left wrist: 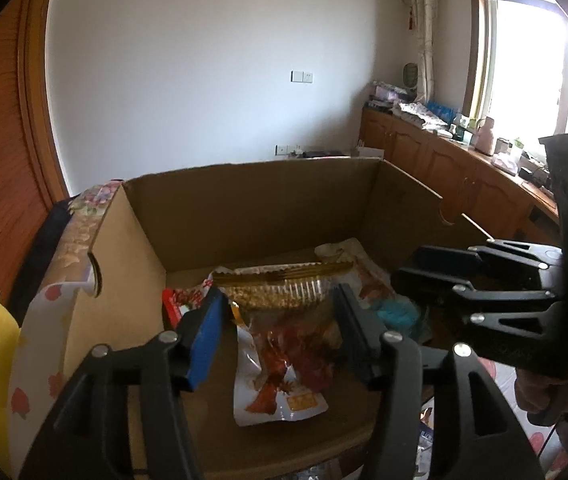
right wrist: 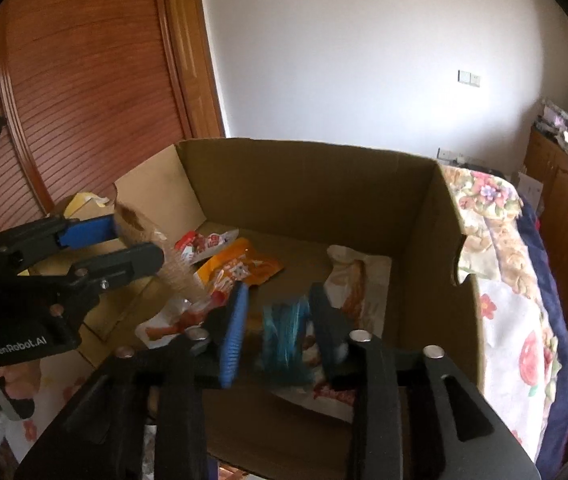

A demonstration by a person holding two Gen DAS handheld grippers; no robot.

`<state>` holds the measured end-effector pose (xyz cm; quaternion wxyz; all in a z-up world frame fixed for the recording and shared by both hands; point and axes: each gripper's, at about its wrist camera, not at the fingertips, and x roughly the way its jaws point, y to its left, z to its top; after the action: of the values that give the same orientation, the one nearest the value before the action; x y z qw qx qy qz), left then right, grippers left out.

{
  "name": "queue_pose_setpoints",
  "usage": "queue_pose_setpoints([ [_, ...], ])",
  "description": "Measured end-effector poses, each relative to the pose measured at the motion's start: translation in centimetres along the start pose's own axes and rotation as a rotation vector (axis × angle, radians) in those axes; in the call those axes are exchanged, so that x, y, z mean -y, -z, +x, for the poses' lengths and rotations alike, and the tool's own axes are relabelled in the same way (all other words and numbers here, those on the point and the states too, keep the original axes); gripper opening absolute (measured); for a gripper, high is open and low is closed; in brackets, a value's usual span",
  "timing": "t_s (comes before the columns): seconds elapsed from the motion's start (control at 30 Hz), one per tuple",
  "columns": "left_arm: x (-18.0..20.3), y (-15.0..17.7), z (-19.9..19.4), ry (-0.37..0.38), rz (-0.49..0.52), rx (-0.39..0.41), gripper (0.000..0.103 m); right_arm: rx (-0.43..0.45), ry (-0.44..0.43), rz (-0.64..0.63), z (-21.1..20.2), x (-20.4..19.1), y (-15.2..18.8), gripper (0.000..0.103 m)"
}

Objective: Organize snacks
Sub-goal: 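Withdraw both open tools from the box back to the remaining packets, then reach the right tool to the white blue-edged packet while the left tool reaches the silver tray packet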

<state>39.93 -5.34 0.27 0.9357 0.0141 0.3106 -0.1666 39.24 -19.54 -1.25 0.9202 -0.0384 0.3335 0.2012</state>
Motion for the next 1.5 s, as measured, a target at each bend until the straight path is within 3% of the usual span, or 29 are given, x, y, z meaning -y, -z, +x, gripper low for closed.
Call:
queue_pose_setpoints([
  [0.2, -0.1, -0.3, -1.8, -0.013, -0.001, 0.053, 0.062, 0.006, 0.005, -0.002, -1.0, 0.2, 0.2, 0.039],
  [0.57, -0.1, 0.5, -7.3, -0.021, -0.006, 0.118, 0.063, 0.042, 0.001, 0.004, -6.4, -0.5, 0.8, 0.042],
  [0.83, -0.2, 3.4, -12.0, -0.055, 0.042, 0.162, 0.064, 0.046, -0.029, 0.017, -10.5, -2.3, 3.4, 0.054],
  [1.07, -0.7, 7.2, -13.0, -0.061, 0.053, 0.134, 0.064, -0.003, -0.032, 0.007, -10.0, -4.1, 7.0, 0.057],
  [1.5, 0.0, 13.4, -10.1, -0.032, 0.022, 0.000, 0.064, -0.148, -0.063, 0.066, -4.7, -3.8, 11.2, 0.056],
])
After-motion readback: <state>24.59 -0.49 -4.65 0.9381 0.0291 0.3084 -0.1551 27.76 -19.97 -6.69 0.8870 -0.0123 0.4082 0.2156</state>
